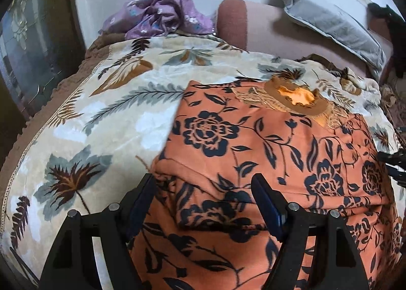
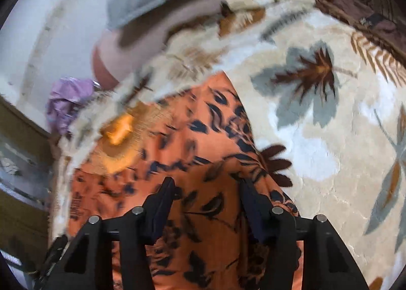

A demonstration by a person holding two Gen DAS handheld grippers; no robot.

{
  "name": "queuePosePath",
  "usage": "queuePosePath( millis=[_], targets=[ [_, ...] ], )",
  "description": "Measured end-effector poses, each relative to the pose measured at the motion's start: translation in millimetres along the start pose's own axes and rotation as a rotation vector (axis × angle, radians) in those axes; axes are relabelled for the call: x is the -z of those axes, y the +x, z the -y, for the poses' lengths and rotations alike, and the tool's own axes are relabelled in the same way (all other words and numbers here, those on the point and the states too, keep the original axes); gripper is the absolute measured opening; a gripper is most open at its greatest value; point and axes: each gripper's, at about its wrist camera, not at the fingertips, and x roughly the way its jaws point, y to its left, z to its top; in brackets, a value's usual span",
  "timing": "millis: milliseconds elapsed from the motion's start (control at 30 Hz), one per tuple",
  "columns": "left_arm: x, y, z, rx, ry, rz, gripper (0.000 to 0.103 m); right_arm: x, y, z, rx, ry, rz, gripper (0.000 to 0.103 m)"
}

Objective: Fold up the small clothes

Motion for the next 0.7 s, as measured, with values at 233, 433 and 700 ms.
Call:
queuePosePath(
  millis=[233,433,700],
  targets=[
    [-2,-11,20,-0.047,0.073,0.066,0.078,6,-18,-35,0.03,-0.17,0.071,0.006],
    [-2,-17,31,-0.057,0.106,0.106,0.078,1,-49,-59,0.058,-0.277,0.268,0.006],
    [-2,-5,33,-0.093,0.107,0.079,0.078,-31,-32,-22,0.076,-0.142,0.224,0.007]
  ],
)
